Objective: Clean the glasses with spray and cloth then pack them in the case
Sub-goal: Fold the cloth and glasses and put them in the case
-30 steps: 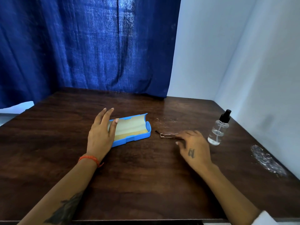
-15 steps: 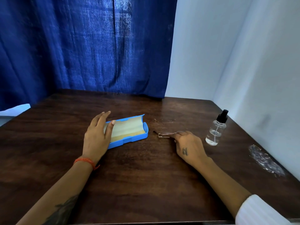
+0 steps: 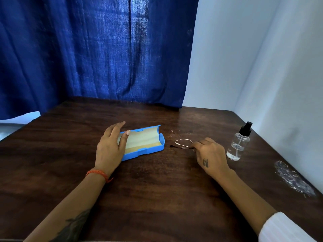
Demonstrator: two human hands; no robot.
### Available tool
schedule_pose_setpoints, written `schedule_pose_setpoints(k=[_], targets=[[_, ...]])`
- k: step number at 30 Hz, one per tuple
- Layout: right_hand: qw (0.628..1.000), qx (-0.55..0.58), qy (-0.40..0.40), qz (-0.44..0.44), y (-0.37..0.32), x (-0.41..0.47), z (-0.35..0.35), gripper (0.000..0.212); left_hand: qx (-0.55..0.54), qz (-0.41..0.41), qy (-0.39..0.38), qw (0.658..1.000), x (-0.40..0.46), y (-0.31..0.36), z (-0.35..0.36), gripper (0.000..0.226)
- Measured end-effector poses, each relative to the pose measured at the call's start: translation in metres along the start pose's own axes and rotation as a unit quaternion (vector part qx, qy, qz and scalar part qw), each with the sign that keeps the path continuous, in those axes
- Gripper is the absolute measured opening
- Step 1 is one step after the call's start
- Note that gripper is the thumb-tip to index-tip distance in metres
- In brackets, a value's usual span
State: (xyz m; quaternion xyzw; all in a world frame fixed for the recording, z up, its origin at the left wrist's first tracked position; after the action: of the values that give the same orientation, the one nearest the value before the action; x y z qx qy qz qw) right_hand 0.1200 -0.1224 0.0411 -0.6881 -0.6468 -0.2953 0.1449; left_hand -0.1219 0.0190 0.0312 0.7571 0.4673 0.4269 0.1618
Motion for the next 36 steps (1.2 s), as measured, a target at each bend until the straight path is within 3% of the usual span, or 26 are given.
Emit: schedule_pose_setpoints(k=[5, 12, 21, 36], targets=[[0.994, 0.055, 0.094, -0.023, -0.02, 0.009, -0.017, 0.021, -0.004, 0.002, 0.004, 1.0, 0.0, 0.0, 0.0, 0.039], [0.97, 0.075, 0.188, -0.137, -0.084, 0.035, -0.026, 0.018, -0.016, -0.001, -0.001, 1.0, 0.0, -0.003, 0.0, 0.038], [0.976, 0.096, 0.095, -0.173, -0.131, 0.054, 0.012, 0.013, -0.021, 0.014, -0.007, 1.0, 0.0, -0.002, -0.001, 0.037], [0.984, 0.128, -0.042, -0.113, -0.141, 0.059, 0.031, 0.019, -0.016, 0.022, -0.004, 1.0, -0.001, -0.001, -0.001, 0.038]])
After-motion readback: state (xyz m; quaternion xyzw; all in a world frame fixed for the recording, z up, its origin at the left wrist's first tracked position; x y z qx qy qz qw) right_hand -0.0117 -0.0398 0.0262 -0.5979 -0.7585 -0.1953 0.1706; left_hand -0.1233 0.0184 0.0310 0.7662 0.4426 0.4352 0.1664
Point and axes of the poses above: each hand's wrist, its own x-axis towards the middle knuckle, its own z-axis out of the palm, y = z × x, the point moved 5 cm from there along x, towards the middle knuckle, and after that the axes turned 4 degrees about -z, right-handed, at the moved point
